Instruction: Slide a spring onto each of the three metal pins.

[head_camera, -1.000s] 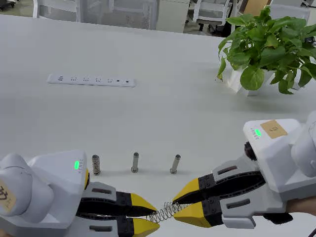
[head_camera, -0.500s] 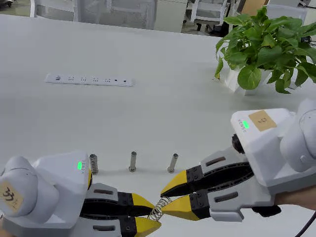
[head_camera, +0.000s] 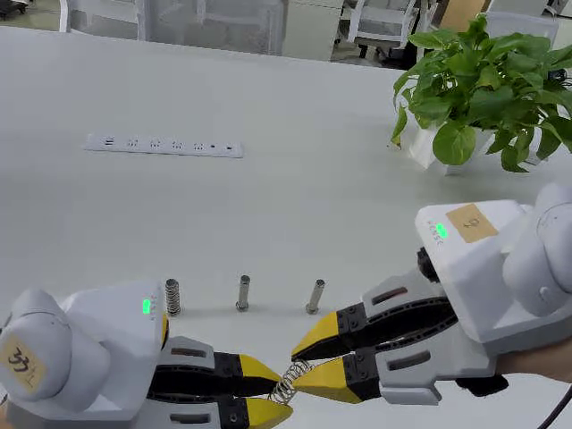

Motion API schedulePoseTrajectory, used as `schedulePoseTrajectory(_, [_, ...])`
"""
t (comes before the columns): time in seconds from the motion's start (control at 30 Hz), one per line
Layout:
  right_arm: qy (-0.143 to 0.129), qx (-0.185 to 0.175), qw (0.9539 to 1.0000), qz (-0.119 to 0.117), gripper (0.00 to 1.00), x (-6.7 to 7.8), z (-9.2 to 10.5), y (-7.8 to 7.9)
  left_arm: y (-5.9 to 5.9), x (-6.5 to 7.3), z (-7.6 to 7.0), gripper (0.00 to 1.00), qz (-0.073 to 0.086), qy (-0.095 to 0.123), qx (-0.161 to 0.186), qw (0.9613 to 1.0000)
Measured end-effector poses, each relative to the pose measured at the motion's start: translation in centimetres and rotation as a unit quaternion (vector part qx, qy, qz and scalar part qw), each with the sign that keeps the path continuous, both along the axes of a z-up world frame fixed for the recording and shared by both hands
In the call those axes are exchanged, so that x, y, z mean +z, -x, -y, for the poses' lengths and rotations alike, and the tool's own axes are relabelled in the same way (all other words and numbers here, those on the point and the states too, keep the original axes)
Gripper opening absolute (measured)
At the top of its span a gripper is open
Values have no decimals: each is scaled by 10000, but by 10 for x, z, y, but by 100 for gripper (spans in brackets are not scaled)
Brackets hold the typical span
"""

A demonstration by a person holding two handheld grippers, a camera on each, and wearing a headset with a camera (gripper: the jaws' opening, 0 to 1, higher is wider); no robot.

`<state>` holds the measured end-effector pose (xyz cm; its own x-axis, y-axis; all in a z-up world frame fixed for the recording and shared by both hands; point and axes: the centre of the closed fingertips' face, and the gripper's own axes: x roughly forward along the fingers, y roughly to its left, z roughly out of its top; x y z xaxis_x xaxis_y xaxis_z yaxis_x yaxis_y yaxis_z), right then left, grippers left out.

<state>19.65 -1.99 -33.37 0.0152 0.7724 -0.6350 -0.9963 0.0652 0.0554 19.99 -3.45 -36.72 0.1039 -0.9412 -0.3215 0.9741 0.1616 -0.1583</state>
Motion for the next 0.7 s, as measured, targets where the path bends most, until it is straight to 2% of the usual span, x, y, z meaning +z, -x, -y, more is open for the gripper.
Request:
schedulePoseTrajectory(0.33, [-28, -78, 9999, -65, 7, 0, 1, -1, 1, 0, 1, 6, 13, -42, -74, 10000])
schedulePoseTrajectory(0.4, [-71, -154, 9998, -109, 11, 2, 0, -5, 1, 1, 1, 6, 44, -79, -86, 9999])
schedulePoseTrajectory(0.47, [-54, -177, 9998, -65, 21, 4, -3, -8, 1, 0, 1, 6, 48, -119, -108, 9999])
schedulePoseTrajectory(0.53, [23, -88, 9999, 98, 21, 6, -5, -12, 1, -4, 0, 6, 117, -238, -149, 9995])
schedulePoseTrajectory(0.6, [237, 69, 9995, 199, 20, 4, -5, -13, 1, -5, 1, 6, 139, -281, -169, 9994])
schedulePoseTrajectory(0.7, [597, 331, 9975, 185, 22, -2, -3, -10, 1, -7, 0, 6, 184, -365, -188, 9990])
